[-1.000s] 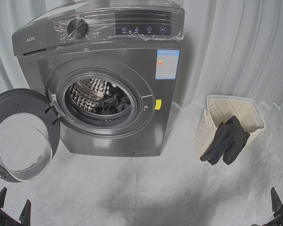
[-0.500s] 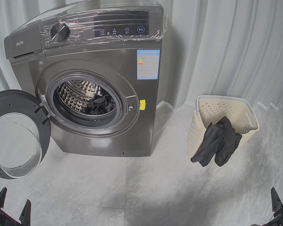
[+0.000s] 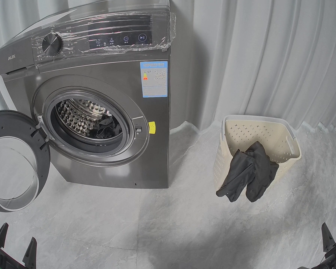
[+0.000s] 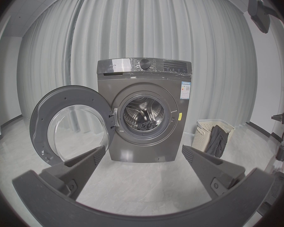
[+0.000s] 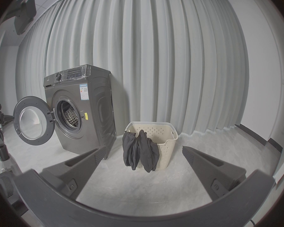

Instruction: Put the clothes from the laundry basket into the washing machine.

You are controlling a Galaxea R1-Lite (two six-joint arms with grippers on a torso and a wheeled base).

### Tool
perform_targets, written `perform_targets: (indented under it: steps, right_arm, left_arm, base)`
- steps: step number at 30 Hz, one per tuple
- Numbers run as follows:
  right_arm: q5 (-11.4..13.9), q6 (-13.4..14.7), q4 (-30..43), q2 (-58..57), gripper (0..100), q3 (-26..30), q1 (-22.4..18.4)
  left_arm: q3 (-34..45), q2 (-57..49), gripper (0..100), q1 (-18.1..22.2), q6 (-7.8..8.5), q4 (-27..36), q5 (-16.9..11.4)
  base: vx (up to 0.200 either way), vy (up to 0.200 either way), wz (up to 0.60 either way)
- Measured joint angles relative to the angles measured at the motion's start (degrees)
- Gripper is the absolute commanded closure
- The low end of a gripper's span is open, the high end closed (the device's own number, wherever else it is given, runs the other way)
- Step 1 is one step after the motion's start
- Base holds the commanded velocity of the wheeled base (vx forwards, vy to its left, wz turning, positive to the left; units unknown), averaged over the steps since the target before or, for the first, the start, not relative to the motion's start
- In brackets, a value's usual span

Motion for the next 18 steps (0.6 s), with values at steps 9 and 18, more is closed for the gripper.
perform_targets:
  steps: [9,18]
  right_arm:
    - [0.05,0.01,0.02,0.01,0,0.0,0.0]
    - [0.05,0.0,0.02,0.04,0,0.0,0.0]
  left_arm:
    - [0.0,0.01,0,-0.05,0.0,0.0,0.02]
    - [0.0,0.01,0,-0.02,0.17,0.0,-0.02]
  base:
    - [0.0,0.0,0.0]
    - [0.0,0.0,0.0]
